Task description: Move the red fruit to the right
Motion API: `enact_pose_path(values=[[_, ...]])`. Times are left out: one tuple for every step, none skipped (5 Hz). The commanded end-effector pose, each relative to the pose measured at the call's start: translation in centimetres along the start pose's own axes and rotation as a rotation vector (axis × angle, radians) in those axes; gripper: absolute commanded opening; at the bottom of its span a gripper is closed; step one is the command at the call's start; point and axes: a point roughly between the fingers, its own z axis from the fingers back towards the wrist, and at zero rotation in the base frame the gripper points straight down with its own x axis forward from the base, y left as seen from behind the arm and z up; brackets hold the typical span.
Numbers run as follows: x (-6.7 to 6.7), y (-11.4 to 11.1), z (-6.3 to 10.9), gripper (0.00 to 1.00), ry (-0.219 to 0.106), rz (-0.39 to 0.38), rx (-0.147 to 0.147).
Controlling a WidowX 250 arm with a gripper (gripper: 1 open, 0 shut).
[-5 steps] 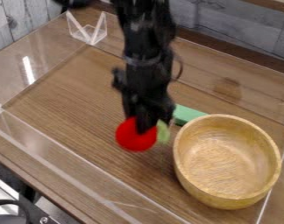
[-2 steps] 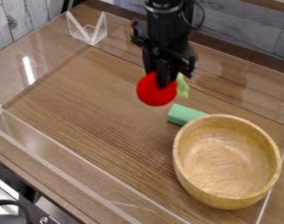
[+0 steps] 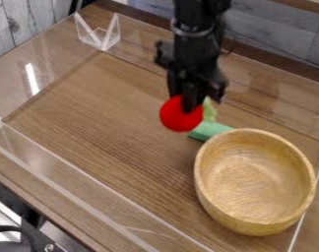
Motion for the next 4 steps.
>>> enact_pose_path(values=[[1.5,0.7,3.3,0.0,-0.079,0.015,0.029],[0.8,1.4,2.4,0.0,-0.063,0.034,0.032],[0.0,1.7,1.5,0.0,-0.043,0.047,0.035],[0.2,2.0,0.3,0.0,-0.026,0.125,0.047]])
